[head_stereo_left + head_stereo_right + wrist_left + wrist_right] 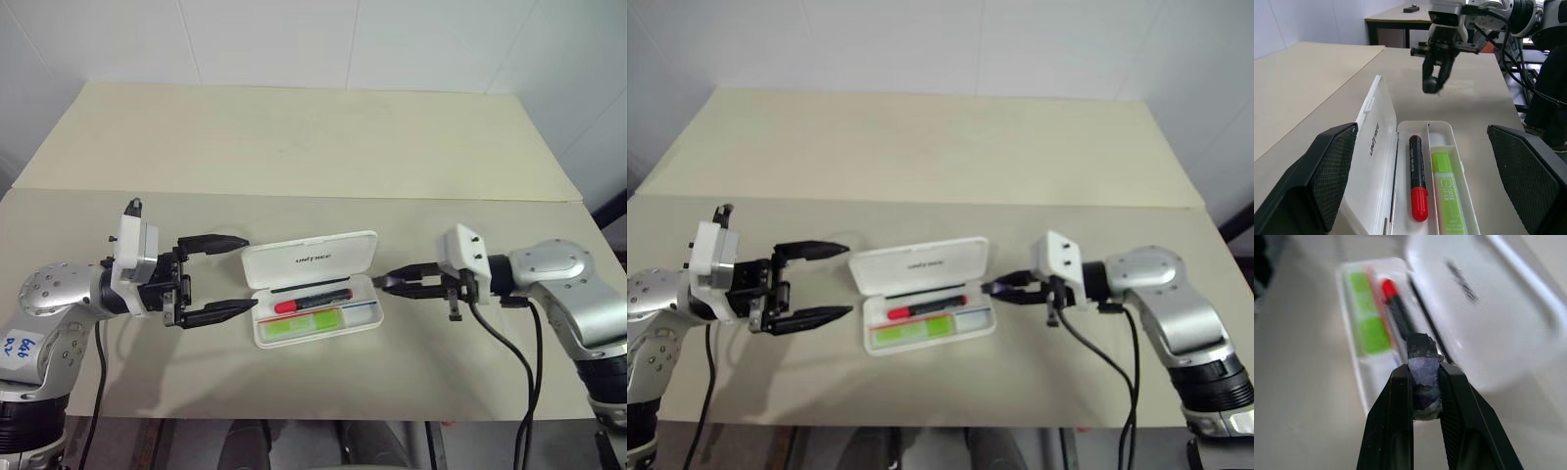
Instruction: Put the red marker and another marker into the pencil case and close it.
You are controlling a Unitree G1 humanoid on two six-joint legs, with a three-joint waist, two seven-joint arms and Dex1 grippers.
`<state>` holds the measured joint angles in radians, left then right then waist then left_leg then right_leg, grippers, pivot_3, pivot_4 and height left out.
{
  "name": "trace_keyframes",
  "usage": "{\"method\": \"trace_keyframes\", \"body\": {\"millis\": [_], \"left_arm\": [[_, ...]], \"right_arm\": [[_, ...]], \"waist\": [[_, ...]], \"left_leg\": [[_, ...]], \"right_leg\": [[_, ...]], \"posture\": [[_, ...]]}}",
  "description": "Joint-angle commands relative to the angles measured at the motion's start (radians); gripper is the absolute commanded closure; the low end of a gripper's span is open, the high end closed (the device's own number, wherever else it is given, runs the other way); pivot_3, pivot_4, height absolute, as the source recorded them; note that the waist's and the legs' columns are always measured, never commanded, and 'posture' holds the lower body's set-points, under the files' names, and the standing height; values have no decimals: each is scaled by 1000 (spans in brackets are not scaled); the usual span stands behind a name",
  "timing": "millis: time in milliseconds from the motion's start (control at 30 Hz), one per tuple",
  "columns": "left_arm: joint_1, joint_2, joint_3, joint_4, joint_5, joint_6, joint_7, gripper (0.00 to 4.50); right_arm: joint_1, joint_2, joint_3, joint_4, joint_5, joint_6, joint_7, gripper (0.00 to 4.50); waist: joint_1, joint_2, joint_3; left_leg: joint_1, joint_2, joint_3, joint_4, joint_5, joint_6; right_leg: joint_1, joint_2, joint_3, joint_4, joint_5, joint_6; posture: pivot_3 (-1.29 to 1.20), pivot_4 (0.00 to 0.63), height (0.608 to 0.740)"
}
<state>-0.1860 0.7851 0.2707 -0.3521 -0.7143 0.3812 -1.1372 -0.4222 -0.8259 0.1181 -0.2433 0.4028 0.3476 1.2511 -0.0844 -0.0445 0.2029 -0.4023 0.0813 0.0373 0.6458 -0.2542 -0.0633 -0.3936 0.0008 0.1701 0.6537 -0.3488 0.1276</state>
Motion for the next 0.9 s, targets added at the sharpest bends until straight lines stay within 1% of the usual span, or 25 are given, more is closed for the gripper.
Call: {"method": "trace_keyframes", "body": {"millis": [33, 333, 733, 800, 833, 900], "left_arm": [[8, 8, 19, -29, -7, -16, 1, 0], [20, 10, 29, -40, -14, -14, 6, 0], [37, 9, 35, -53, -12, -17, 23, 0], [38, 9, 35, -54, -10, -19, 25, 0], [38, 10, 35, -54, -10, -19, 26, 0], [38, 10, 35, -54, -10, -20, 27, 0]], "right_arm": [[-23, 5, 37, -43, -19, -9, 17, 4122], [-70, 41, 132, -15, -77, -40, 53, 4122], [-105, 87, 180, 19, -123, -50, 63, 4122], [-105, 86, 186, 27, -131, -55, 70, 3379], [-105, 85, 188, 31, -134, -58, 73, 3110], [-105, 80, 191, 44, -148, -69, 79, 2427]], "waist": [[0, 0, 0], [-2, 0, 0], [-2, 0, 0], [-1, 0, 0], [-1, 0, 0], [-1, 0, 0]], "left_leg": [[0, 0, 0, 0, 0, 0], [0, 0, 0, 0, 0, 0], [0, 0, 0, 0, 0, 0], [0, 0, 0, 0, 0, 0], [0, 0, 0, 0, 0, 0], [0, 0, 0, 0, 0, 0]], "right_leg": [[0, 0, 0, 0, 0, 0], [0, 0, 0, 0, 0, -1], [-1, 0, 0, 0, -1, -1], [-1, 0, 0, 0, -1, -1], [-1, 0, 0, 0, -1, -1], [-1, 0, 0, 0, -1, -1]], "posture": [[0, 150, 740], [0, 150, 740], [0, 150, 740], [0, 150, 740], [0, 150, 740], [0, 150, 740]]}}
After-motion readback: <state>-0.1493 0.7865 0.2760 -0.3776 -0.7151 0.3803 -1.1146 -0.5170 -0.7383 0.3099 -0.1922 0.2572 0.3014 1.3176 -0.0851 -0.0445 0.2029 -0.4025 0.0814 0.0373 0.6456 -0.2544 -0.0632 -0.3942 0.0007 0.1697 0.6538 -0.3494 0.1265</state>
